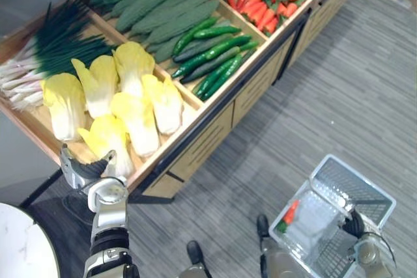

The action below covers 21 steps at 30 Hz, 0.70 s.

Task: Pick vegetable in the basket

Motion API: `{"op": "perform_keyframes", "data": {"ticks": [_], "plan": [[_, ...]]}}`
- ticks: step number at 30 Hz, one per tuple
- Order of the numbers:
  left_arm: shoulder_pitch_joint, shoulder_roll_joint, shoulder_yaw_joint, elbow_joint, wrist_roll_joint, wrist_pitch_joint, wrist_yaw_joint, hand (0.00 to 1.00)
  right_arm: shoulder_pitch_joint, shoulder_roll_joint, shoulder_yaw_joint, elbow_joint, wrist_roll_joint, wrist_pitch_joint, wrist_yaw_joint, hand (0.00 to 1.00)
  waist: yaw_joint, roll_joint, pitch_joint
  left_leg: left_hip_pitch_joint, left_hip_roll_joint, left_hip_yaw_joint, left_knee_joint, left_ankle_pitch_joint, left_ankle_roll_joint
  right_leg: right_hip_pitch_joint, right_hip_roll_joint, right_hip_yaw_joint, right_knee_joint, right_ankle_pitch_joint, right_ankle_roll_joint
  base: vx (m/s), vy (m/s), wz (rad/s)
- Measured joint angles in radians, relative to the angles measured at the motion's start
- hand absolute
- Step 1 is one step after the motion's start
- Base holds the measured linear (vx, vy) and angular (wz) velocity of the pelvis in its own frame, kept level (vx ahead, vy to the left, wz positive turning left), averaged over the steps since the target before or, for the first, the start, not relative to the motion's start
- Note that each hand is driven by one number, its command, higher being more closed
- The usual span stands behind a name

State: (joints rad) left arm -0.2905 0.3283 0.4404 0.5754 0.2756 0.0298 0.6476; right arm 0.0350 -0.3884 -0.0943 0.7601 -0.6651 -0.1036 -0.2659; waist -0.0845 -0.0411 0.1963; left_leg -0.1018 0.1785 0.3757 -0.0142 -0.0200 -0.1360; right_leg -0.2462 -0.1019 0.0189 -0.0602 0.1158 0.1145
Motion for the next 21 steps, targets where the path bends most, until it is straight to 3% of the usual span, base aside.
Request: {"op": "perform_keyframes", "data": {"ticks": [16, 21], "plan": [[-0.044, 0.044, 0.054, 0.108, -0.035, -0.034, 0.096, 0.0, -0.013, -0.021, 0.066, -0.013, 0.0, -0.022, -0.018, 1.0, 0.002, -0.003, 0.018, -0.017, 0.023, 0.056, 0.001, -0.004, -0.009, -0.056, 0.036, 0.065, -0.02, 0.03, -0.015, 0.0, -0.016, -0.14], [-0.095, 0.085, 0.077, 0.188, -0.035, -0.026, 0.117, 0.0, -0.016, -0.031, 0.11, -0.047, 0.0, -0.04, -0.024, 1.0, 0.002, -0.024, 0.032, -0.017, 0.023, 0.089, 0.001, 0.001, -0.014, -0.066, 0.038, 0.1, -0.042, 0.056, -0.017, -0.02, -0.011, -0.19]]}}
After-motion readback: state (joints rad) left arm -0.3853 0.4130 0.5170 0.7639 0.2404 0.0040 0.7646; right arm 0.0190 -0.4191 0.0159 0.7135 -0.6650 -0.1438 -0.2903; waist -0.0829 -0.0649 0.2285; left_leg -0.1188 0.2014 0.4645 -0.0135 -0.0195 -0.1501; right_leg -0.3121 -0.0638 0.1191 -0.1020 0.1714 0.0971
